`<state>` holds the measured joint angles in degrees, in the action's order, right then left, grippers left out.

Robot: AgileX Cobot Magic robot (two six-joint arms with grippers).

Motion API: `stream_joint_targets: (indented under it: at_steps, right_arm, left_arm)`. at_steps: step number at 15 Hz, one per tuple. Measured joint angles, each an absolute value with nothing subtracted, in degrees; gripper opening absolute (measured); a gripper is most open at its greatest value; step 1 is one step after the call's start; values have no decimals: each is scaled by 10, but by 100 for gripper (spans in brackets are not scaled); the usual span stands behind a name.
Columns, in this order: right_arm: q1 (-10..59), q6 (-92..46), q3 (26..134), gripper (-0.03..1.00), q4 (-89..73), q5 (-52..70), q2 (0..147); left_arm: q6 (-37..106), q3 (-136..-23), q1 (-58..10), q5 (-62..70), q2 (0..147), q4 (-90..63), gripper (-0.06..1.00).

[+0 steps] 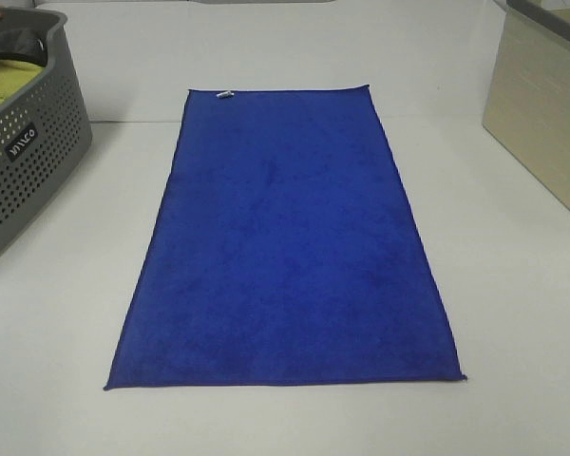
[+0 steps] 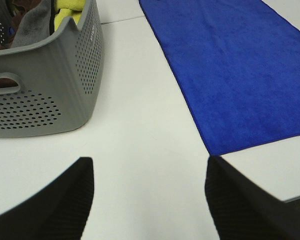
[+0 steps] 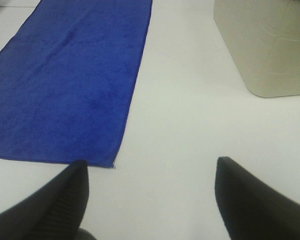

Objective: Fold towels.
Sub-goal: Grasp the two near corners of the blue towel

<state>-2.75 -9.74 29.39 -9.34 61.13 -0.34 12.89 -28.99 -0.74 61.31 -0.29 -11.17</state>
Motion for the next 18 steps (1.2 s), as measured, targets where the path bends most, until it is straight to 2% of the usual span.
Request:
stream_joint_targets:
  at_steps: [18]
  right_arm:
    - [-28, -97, 294, 68, -93, 611, -3]
  left_arm:
    - [129, -290, -7, 613, -3, -112, 62]
